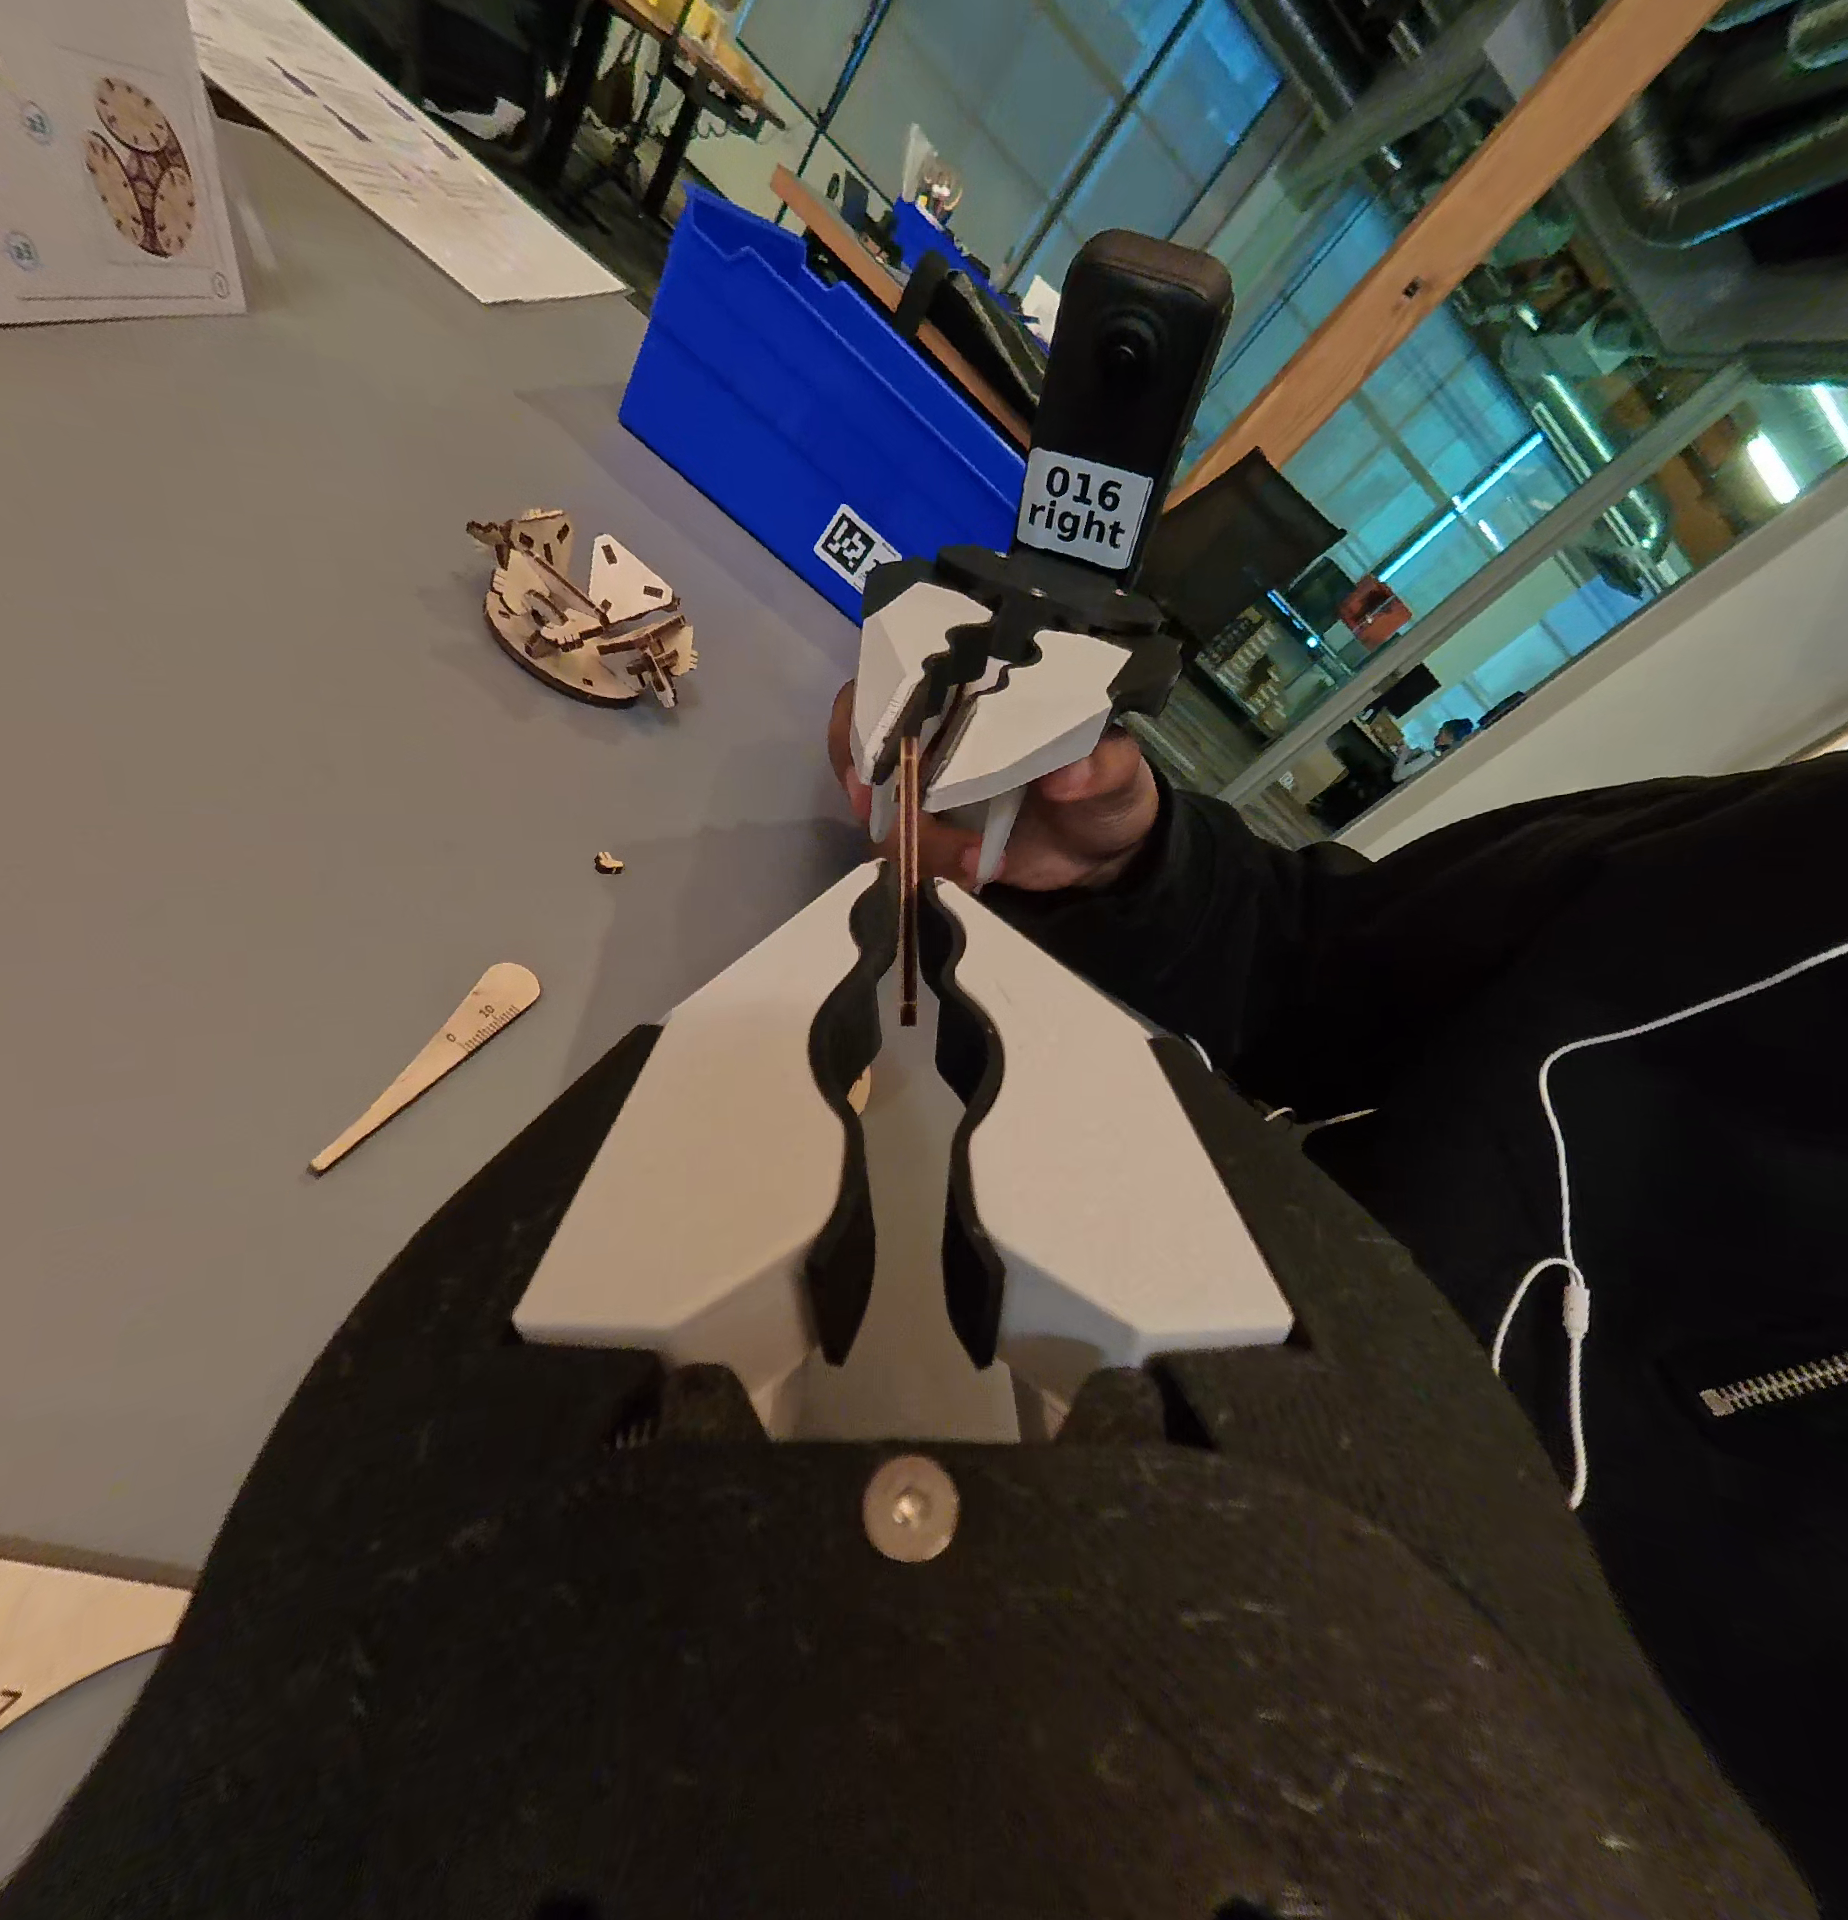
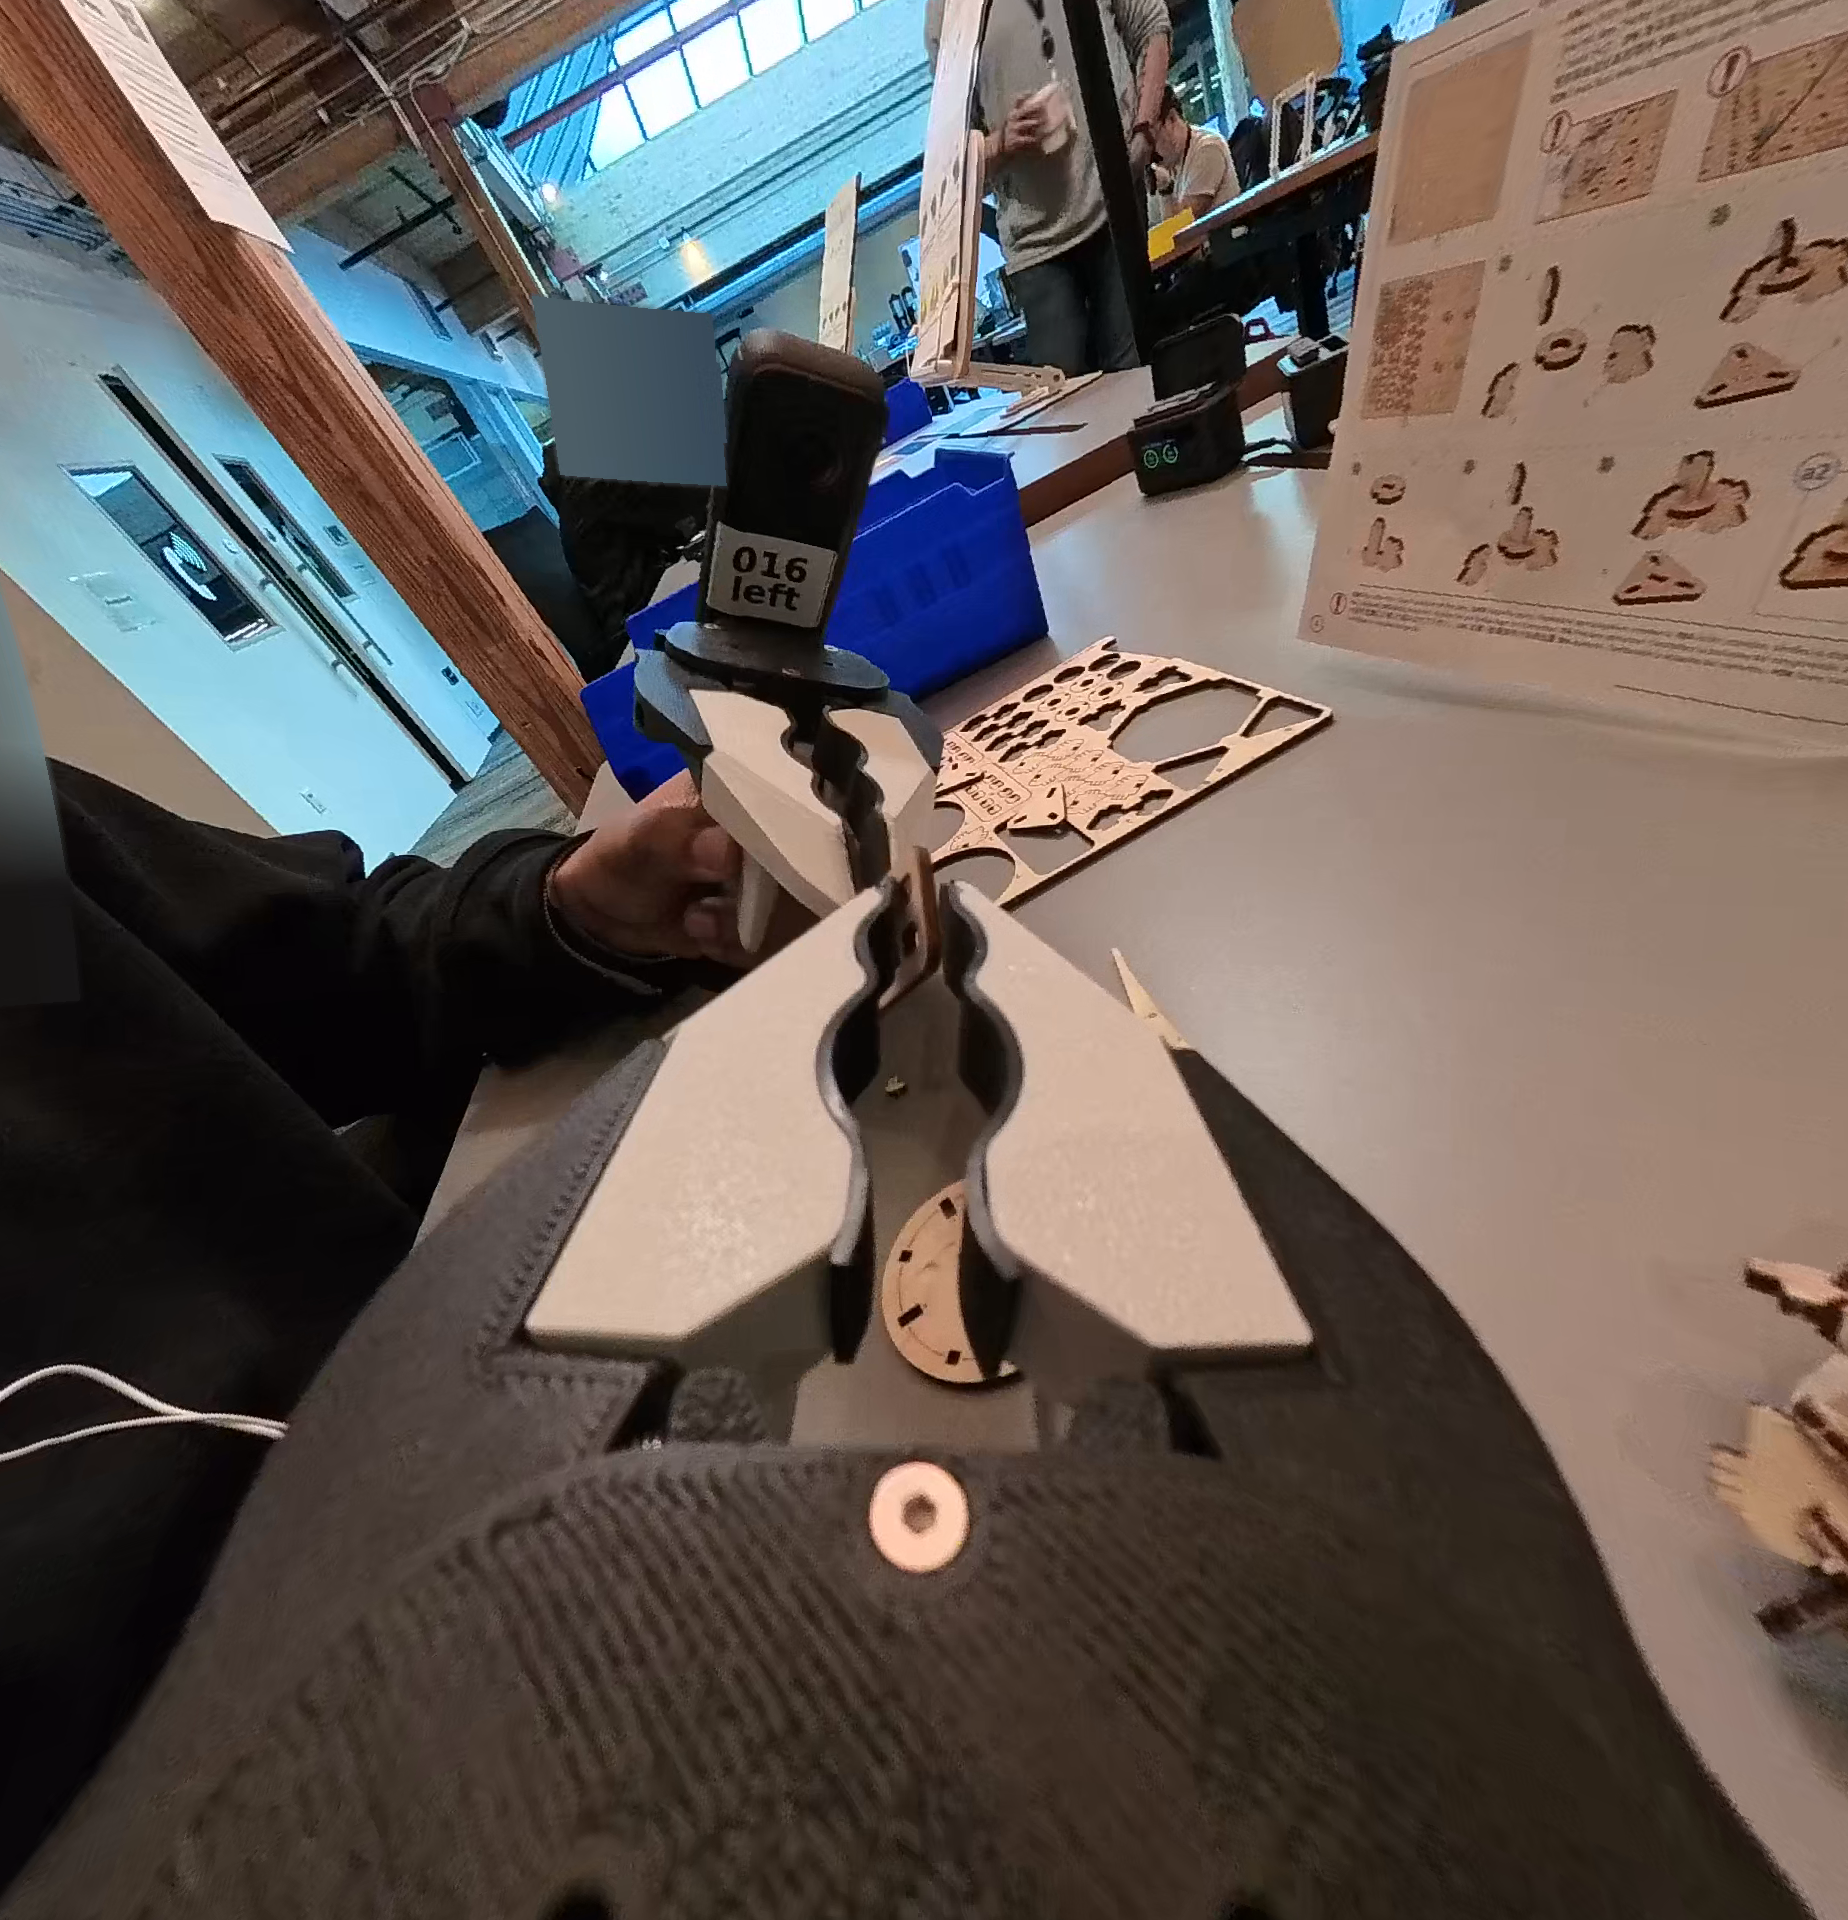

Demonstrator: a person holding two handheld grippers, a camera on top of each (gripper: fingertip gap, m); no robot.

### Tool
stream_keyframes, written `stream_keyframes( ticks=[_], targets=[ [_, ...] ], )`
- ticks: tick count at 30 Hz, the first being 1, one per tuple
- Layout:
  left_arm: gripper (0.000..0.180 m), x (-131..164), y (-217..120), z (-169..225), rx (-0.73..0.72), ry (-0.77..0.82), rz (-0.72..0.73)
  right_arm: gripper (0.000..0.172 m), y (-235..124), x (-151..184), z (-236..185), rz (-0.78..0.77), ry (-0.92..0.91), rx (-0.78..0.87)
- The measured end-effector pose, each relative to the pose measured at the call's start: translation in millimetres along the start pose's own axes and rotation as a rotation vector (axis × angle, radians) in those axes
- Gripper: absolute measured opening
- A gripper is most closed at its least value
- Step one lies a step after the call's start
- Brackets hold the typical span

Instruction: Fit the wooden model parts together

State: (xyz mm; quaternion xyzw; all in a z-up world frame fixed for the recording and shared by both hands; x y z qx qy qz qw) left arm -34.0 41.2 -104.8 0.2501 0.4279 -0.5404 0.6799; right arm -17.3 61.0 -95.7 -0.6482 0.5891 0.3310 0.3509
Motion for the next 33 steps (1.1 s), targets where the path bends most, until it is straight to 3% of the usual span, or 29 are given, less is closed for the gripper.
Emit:
stream_keyframes(
  ticks=[8, 10, 16, 23, 33],
  targets=[
    [0.011, -0.7, 0.3, 3.0, -0.004, 0.053, 0.003, 0.002, 4.1, 8.3, -4.4, -0.059, 0.013, -0.019],
    [0.002, 1.2, 0.3, 0.7, -0.027, 0.063, -0.015, 0.002, 5.2, 9.7, -5.9, -0.067, 0.005, -0.022],
    [0.001, -1.0, -0.8, 2.1, -0.046, 0.089, -0.011, 0.005, 6.1, 6.9, -4.6, -0.04, -0.029, 0.007],
    [0.002, -5.7, -1.0, 6.1, -0.189, 0.267, -0.017, 0.007, 5.3, 0.6, -5.6, 0.015, -0.012, 0.002],
    [0.004, -3.6, 1.8, 5.5, -0.335, 0.398, -0.055, 0.008, 5.7, -1.2, -2.6, 0.043, 0.031, 0.028]
  ],
)
Point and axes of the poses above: each gripper's, where its closed fingertips meet, y out along the fingers, x out of its underside, z = x × y across the jaws, the point moved 1 cm from there along -y, back along the fingers, and after that the axes turned 8 degrees about y, right-handed, at the moved point
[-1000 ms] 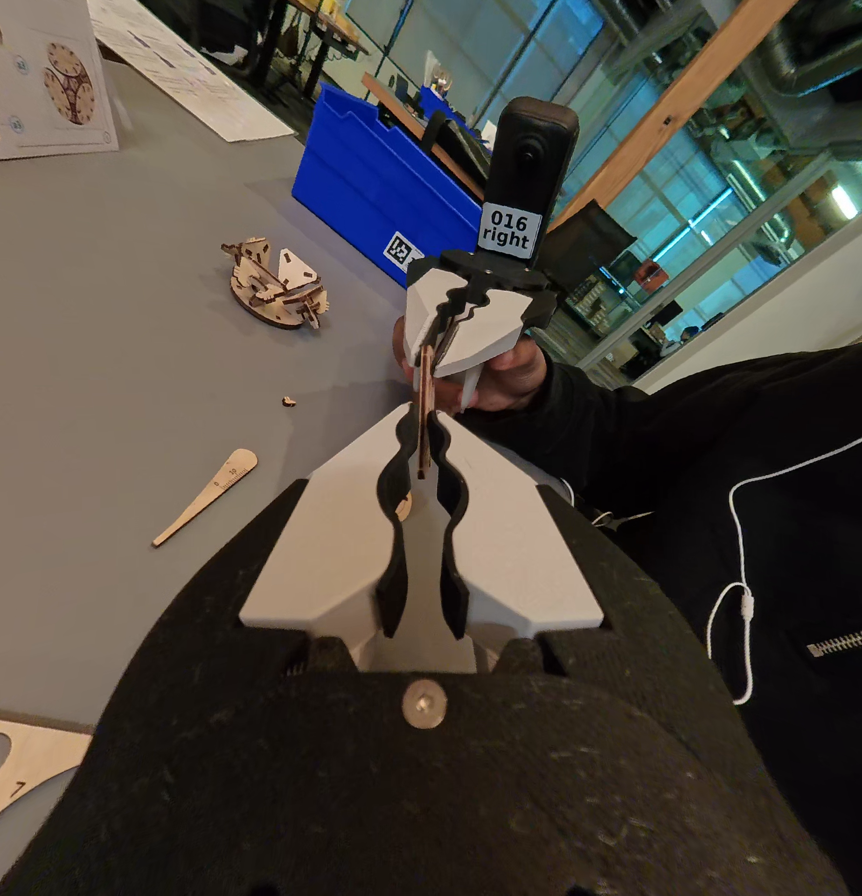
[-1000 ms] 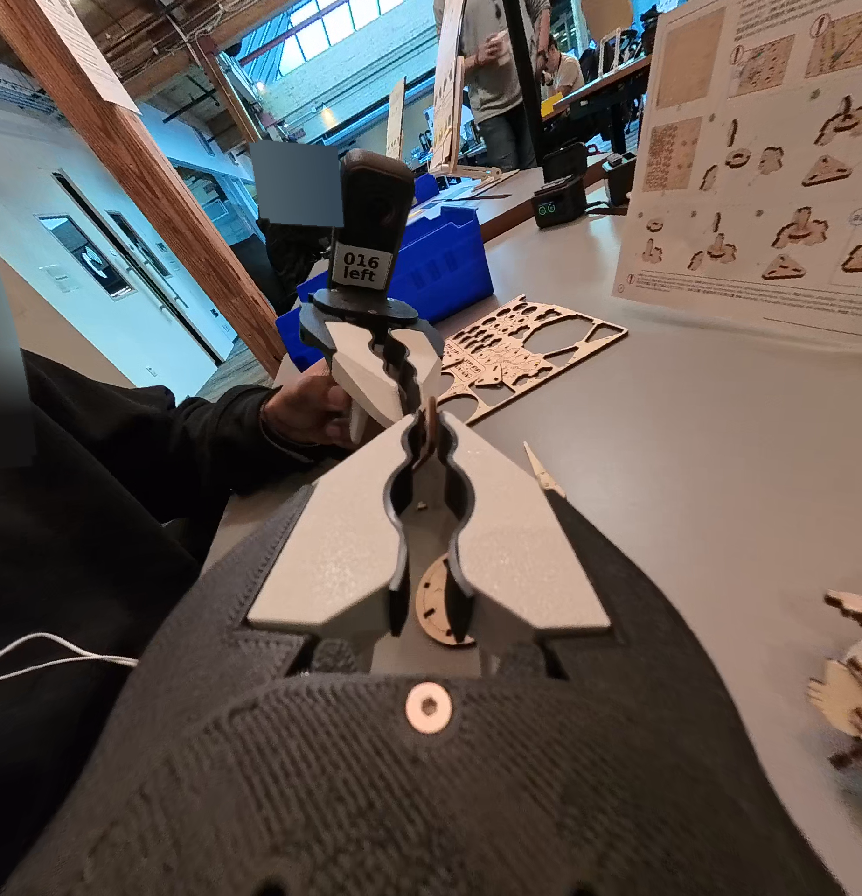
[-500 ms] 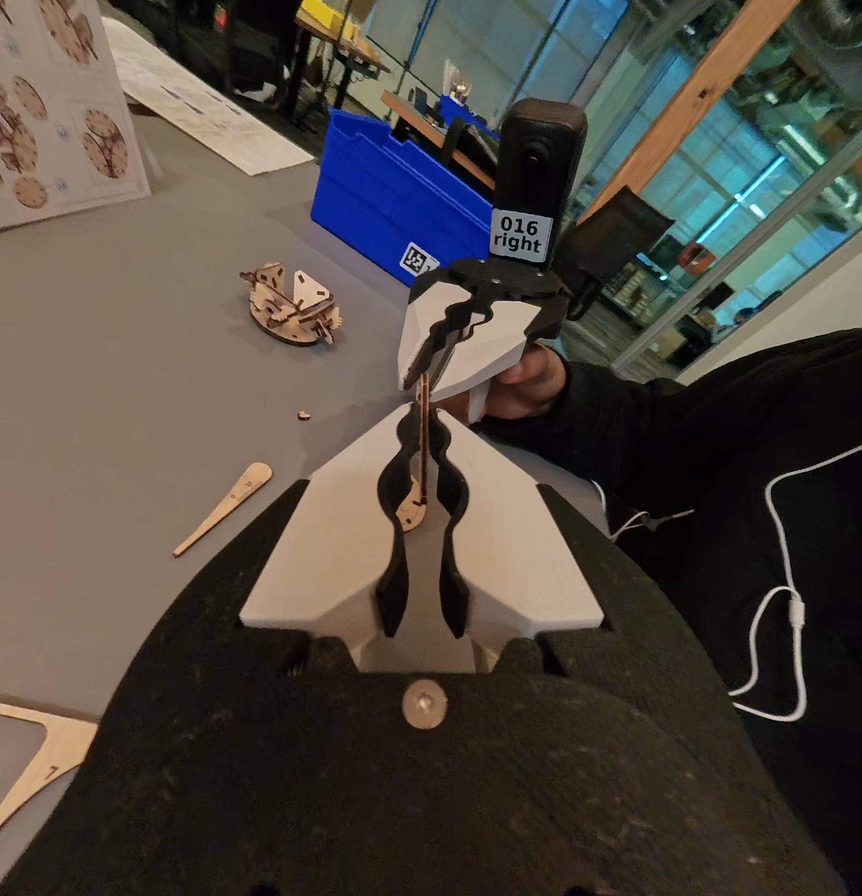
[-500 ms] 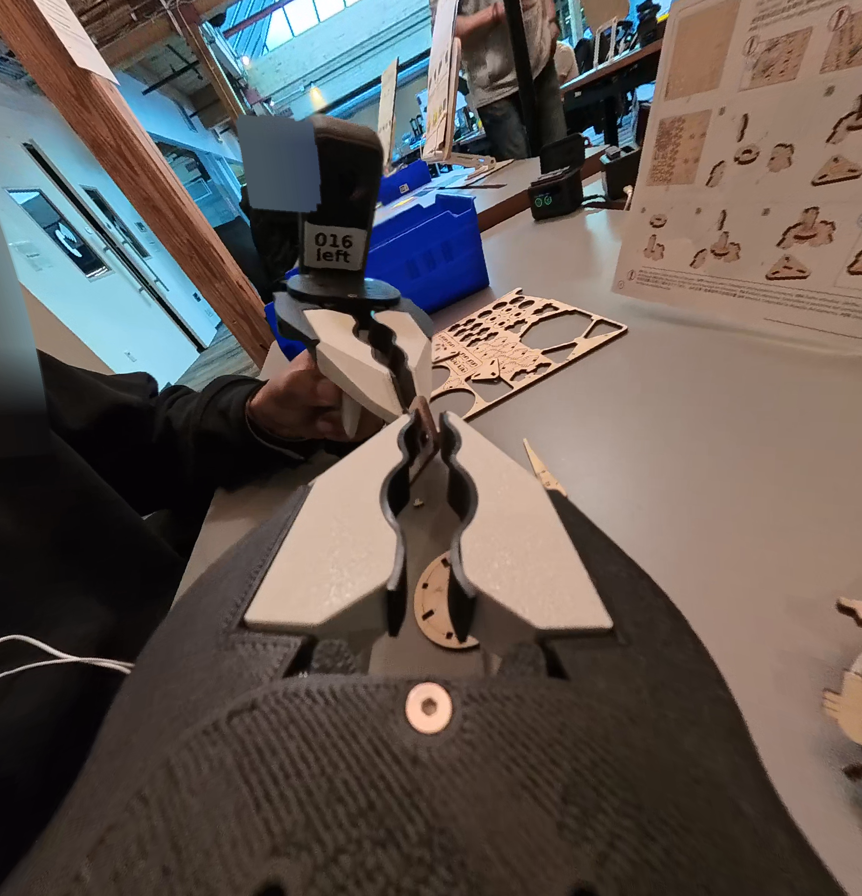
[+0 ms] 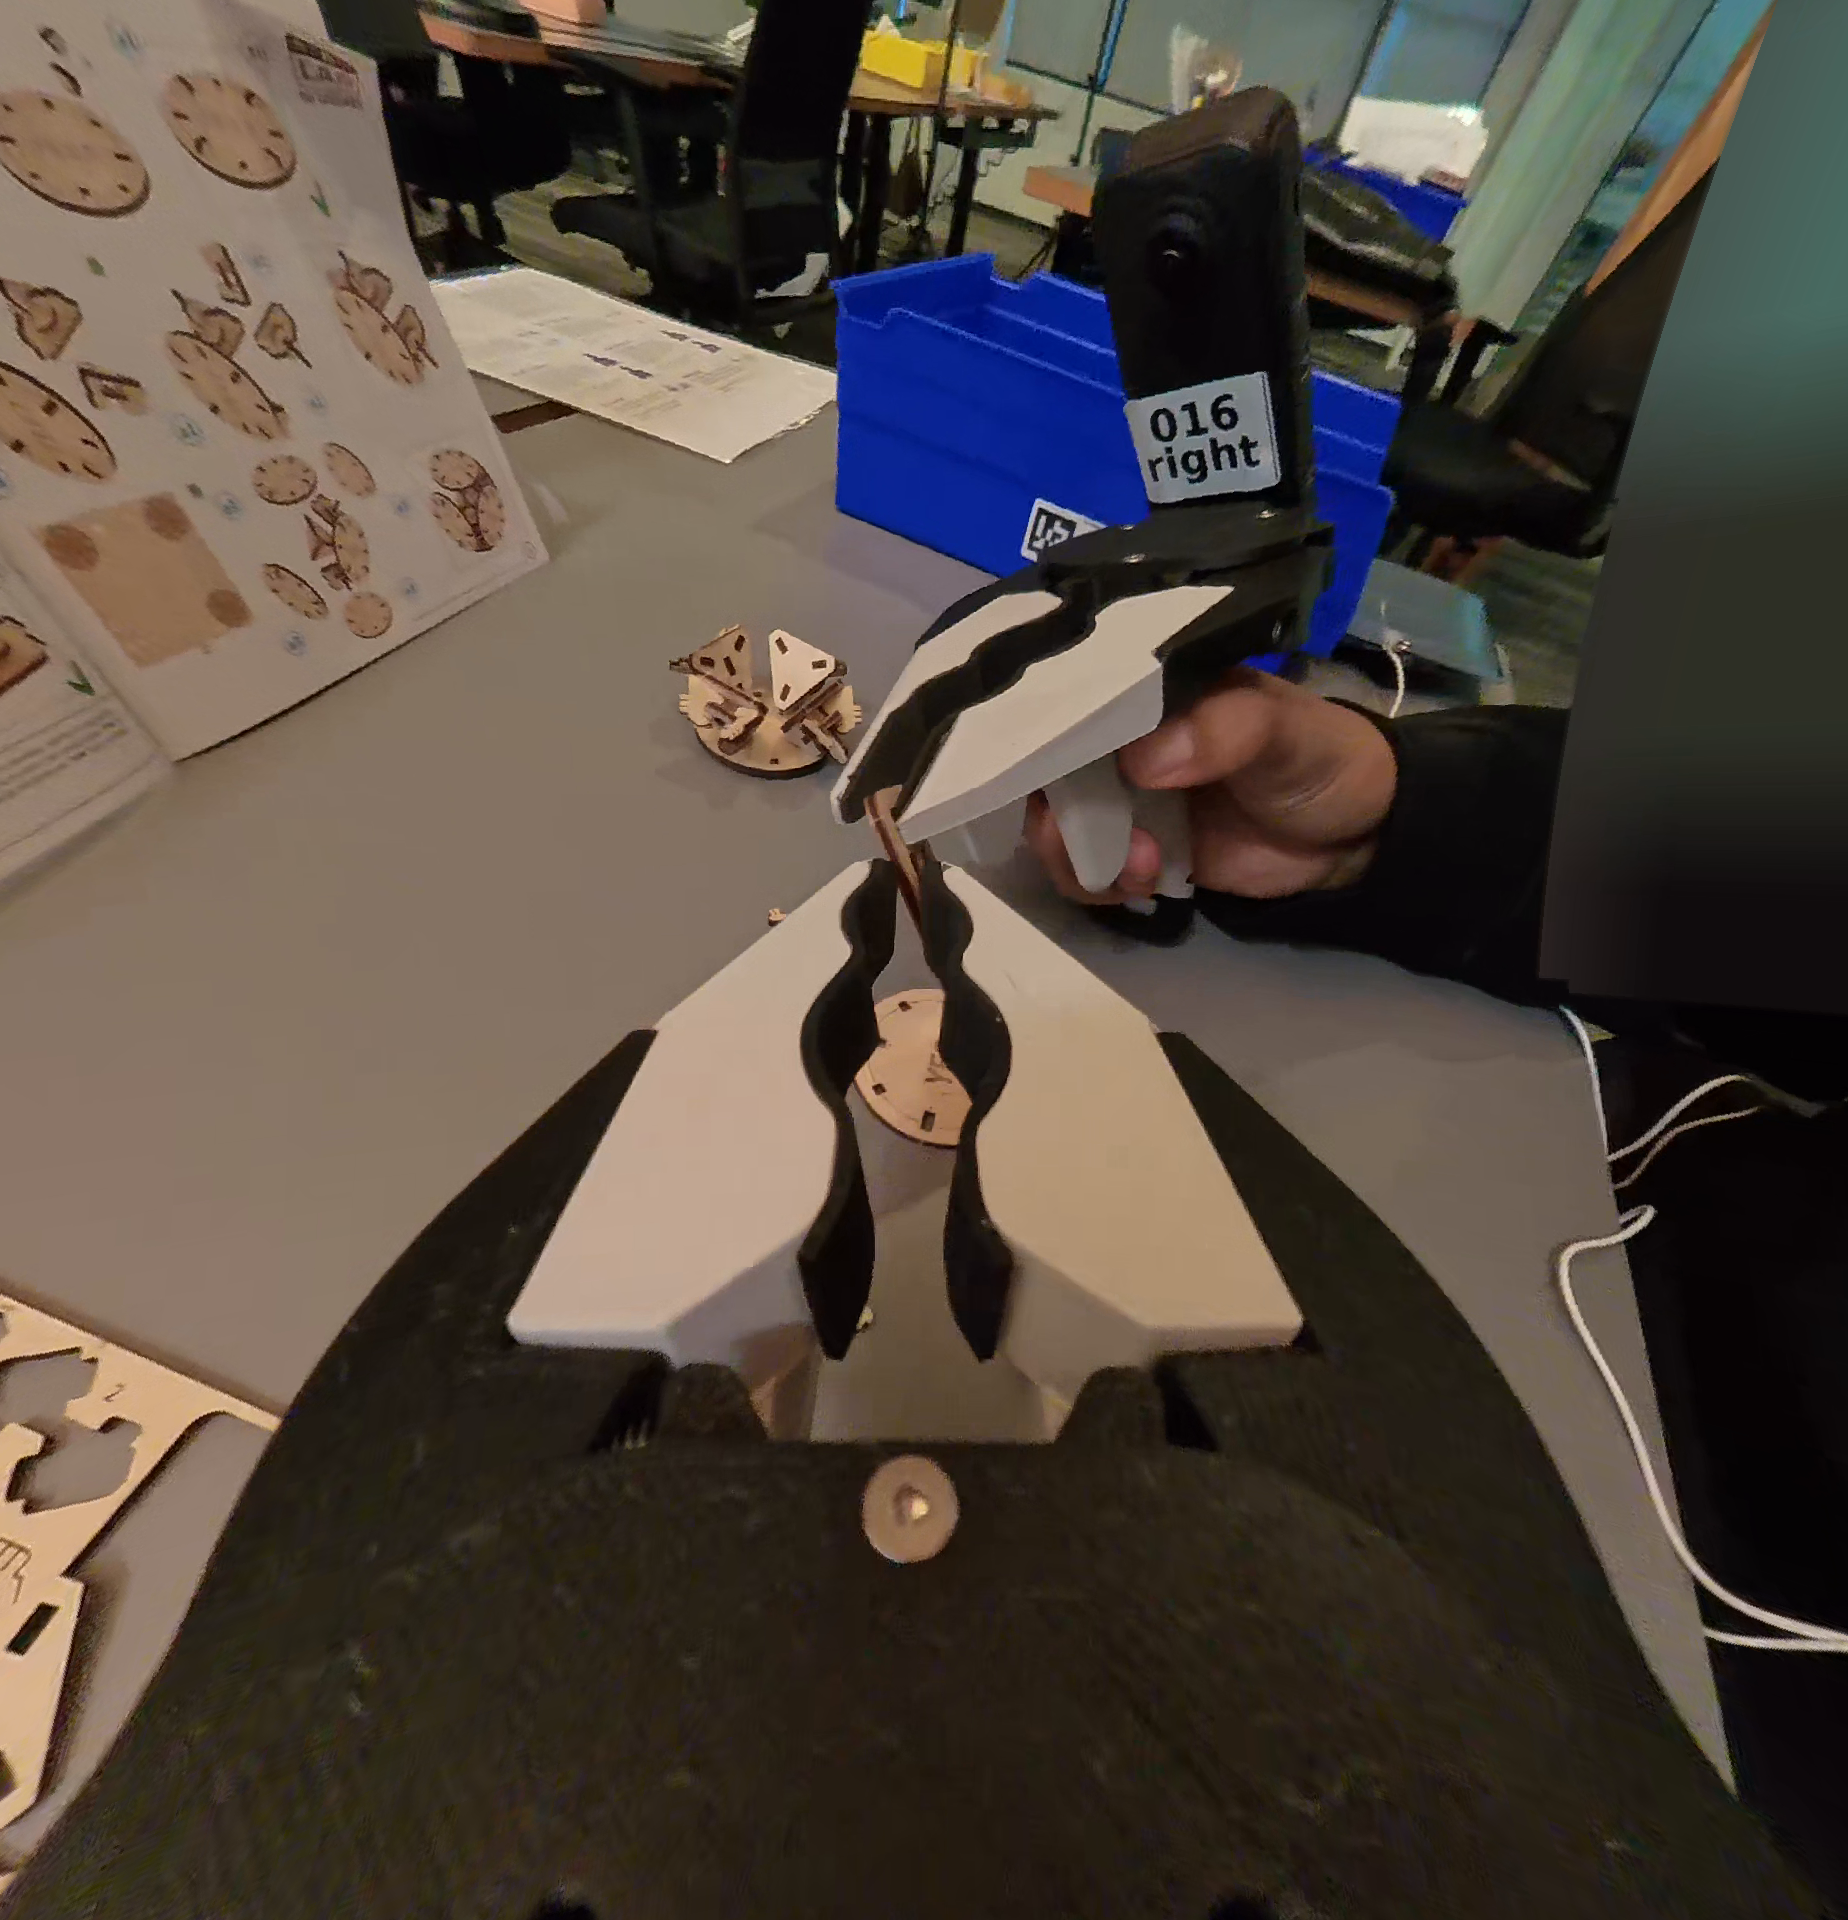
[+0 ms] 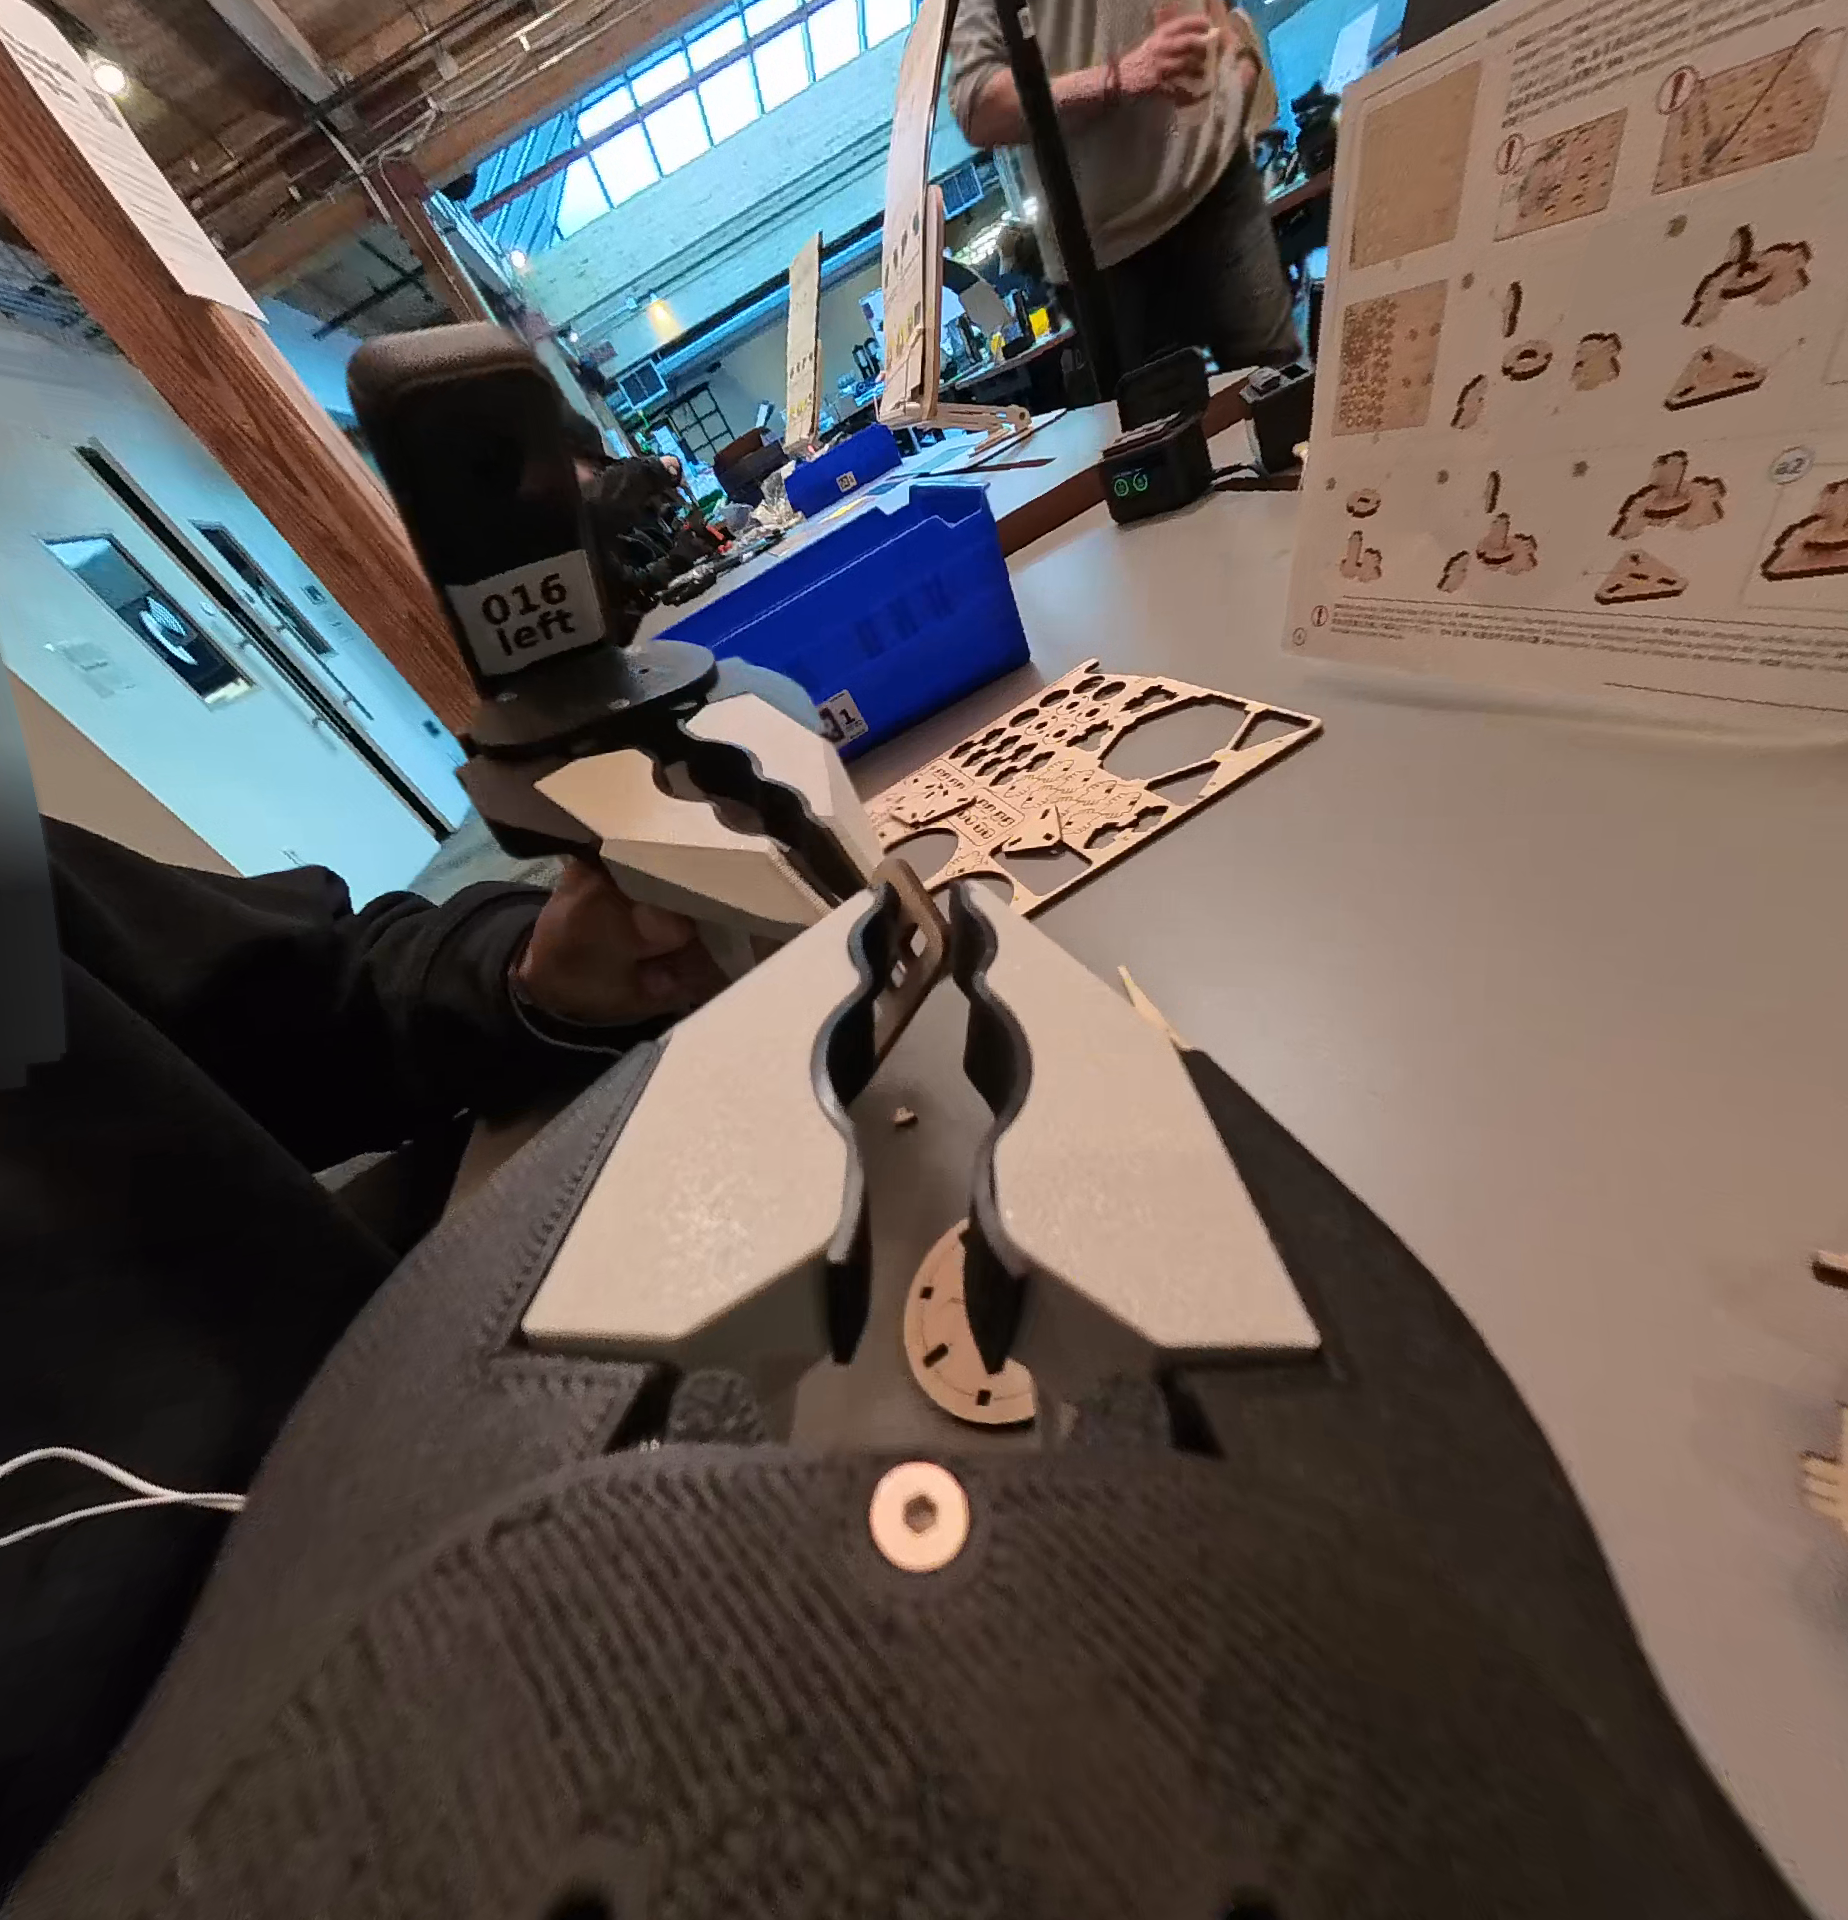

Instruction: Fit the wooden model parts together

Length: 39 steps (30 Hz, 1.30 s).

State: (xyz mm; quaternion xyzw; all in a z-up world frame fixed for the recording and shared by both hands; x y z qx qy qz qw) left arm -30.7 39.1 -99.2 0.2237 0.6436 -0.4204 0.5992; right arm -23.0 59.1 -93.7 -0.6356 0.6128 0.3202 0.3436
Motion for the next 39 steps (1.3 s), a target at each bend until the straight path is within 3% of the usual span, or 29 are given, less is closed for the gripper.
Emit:
stream_keyframes(
  ticks=[10, 14, 17, 20, 30, 39],
  targets=[
    [0.005, 2.8, 3.0, -0.9, -0.032, 0.053, -0.004, 0.008, -0.3, 1.0, 3.7, -0.016, -0.032, 0.039],
    [0.003, -2.8, -1.5, -7.6, 0.04, -0.079, 0.044, 0.01, 1.4, -3.1, 2.2, 0.007, -0.046, 0.034],
    [0.003, -4.1, -6.2, -13.8, 0.056, -0.15, 0.077, 0.035, 1.8, -4.3, 5.9, 0.001, -0.089, 0.079],
    [0.003, -5.1, -8.7, -17.3, 0.075, -0.188, 0.096, 0.037, 1.1, -4.0, 8.6, -0.005, -0.105, 0.098],
    [0.003, 2.4, -3.7, -11.4, 0.217, -0.343, 0.087, 0.021, 1.7, -3.3, -0.8, 0.002, -0.051, -0.005],
    [0.002, -1.2, -6.2, -11.4, 0.282, -0.424, 0.135, 0.016, 4.2, 7.3, 1.1, -0.076, -0.073, 0.018]
  ],
)
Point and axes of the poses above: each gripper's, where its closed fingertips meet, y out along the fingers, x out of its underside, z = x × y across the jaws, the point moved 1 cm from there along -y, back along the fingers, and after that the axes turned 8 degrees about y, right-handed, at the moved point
